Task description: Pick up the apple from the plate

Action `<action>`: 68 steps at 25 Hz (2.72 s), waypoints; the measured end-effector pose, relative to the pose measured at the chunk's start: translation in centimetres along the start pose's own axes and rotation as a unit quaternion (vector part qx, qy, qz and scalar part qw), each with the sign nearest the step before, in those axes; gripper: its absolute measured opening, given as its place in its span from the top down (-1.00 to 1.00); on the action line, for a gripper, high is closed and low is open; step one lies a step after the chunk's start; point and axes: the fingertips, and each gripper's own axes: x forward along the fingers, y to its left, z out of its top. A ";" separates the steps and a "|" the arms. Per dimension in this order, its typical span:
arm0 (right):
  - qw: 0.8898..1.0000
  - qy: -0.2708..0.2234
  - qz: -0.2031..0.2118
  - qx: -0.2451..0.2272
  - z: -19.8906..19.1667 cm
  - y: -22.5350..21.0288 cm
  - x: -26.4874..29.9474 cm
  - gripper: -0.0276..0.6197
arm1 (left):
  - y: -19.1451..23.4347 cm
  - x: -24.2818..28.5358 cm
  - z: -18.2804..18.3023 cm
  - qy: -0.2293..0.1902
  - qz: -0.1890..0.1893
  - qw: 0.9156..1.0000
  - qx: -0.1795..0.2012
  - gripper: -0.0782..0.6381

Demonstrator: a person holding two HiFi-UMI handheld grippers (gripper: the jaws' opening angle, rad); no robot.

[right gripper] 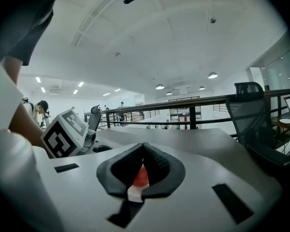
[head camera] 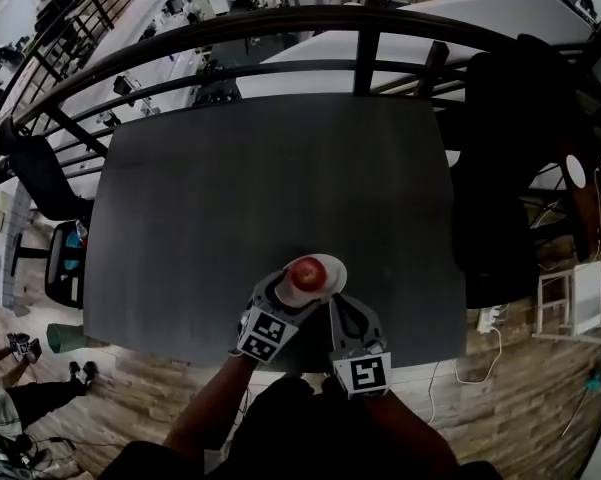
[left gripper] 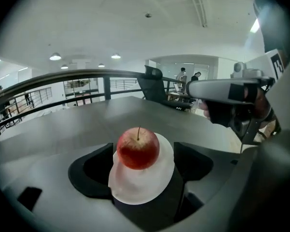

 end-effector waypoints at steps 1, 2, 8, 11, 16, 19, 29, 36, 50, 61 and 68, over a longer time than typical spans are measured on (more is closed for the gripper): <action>1.000 -0.001 0.001 -0.001 0.0 -0.1 0.0 0.84 | 0.0 0.5 -0.1 0.005 -0.002 1.000 -0.001 -0.29; 1.000 0.000 0.001 -0.002 -0.1 -0.2 -0.1 0.84 | -0.1 1.0 -0.3 0.009 -0.004 1.000 -0.002 -0.31; 0.999 0.052 -0.009 0.004 -3.0 -2.1 0.5 0.84 | 0.1 2.8 -1.1 0.027 -0.001 1.000 0.003 -0.35; 0.996 0.085 0.006 -0.012 -4.8 -2.5 1.0 0.84 | 0.3 3.2 -1.3 0.035 -0.001 0.999 0.023 -0.35; 0.994 0.108 0.004 -0.022 -5.9 -3.1 1.0 0.84 | 0.8 3.8 -1.1 0.038 0.002 0.999 0.014 -0.35; 0.994 0.111 0.005 -0.022 -6.2 -3.1 0.6 0.84 | 0.7 4.0 -1.1 0.039 0.000 0.999 0.009 -0.34; 0.994 0.107 -0.001 -0.009 -6.0 -3.4 -0.5 0.84 | 0.6 4.0 -0.9 0.045 -0.016 0.999 0.015 -0.31; 0.995 0.096 -0.006 -0.005 -5.1 -3.7 -0.4 0.84 | 0.3 2.9 1.2 0.027 -0.025 0.999 0.017 -0.30; 0.999 0.025 -0.004 -0.033 0.8 -2.9 -1.2 0.84 | 1.9 -4.4 8.5 -0.060 -0.006 0.998 0.031 -0.30; 0.997 -0.056 0.025 -0.036 9.6 -0.9 -1.1 0.84 | 3.0 -9.1 11.8 -0.132 0.010 0.991 -0.001 -0.30; 0.997 -0.072 0.010 -0.039 12.5 -0.5 -0.7 0.84 | 3.2 -12.6 15.7 -0.191 0.037 0.981 0.009 -0.30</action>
